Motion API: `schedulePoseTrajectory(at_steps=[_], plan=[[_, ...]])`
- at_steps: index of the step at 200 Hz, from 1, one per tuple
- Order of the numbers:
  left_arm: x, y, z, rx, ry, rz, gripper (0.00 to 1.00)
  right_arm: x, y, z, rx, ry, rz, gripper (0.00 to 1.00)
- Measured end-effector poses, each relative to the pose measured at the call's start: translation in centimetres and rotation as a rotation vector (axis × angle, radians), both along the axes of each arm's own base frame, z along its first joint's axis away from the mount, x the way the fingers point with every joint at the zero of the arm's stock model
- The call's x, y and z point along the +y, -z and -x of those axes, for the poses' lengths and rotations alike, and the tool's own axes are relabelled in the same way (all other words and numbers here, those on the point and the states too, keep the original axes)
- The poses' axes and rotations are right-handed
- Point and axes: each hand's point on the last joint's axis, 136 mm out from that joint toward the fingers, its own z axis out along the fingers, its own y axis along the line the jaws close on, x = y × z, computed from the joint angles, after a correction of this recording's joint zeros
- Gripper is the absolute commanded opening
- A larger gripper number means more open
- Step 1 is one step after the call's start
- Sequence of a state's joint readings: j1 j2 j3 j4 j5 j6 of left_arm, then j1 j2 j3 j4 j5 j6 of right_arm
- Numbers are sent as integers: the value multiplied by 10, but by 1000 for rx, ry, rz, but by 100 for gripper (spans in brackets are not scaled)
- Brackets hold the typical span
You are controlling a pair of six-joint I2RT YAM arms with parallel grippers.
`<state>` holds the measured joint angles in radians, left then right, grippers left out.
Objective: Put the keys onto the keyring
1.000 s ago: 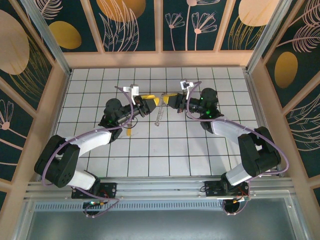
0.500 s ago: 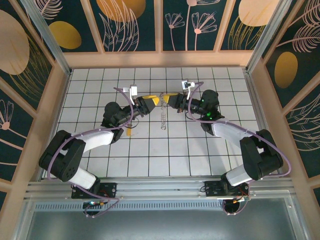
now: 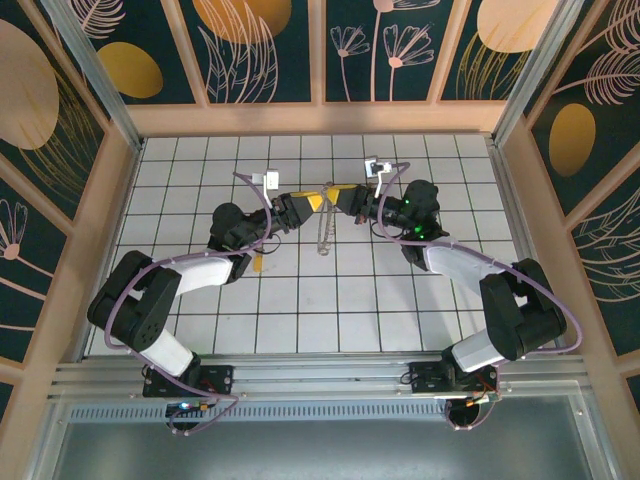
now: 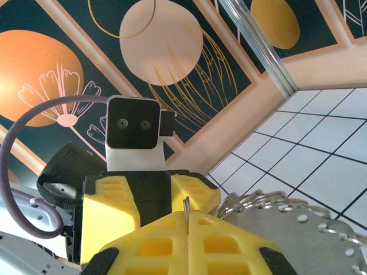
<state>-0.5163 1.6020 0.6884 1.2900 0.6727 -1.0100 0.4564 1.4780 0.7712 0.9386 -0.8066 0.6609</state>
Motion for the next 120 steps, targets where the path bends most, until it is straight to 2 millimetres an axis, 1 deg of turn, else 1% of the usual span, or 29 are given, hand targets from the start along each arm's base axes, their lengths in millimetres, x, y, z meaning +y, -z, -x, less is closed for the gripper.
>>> schedulePoseTrajectory(at_steps=[34,61,79,120], plan=[[0,-4,1,-6,5,14,37,3,1,3,1,-14,1,0],[1,-4,1,-5,5,16,36,7,10,1,14,-26,6,0],[1,-5,1,-5,3,17,35,9,12,2,7,-39,4,0],[-1,2,-2,7,6,18,32,11,15,1,8,-50,3,0]])
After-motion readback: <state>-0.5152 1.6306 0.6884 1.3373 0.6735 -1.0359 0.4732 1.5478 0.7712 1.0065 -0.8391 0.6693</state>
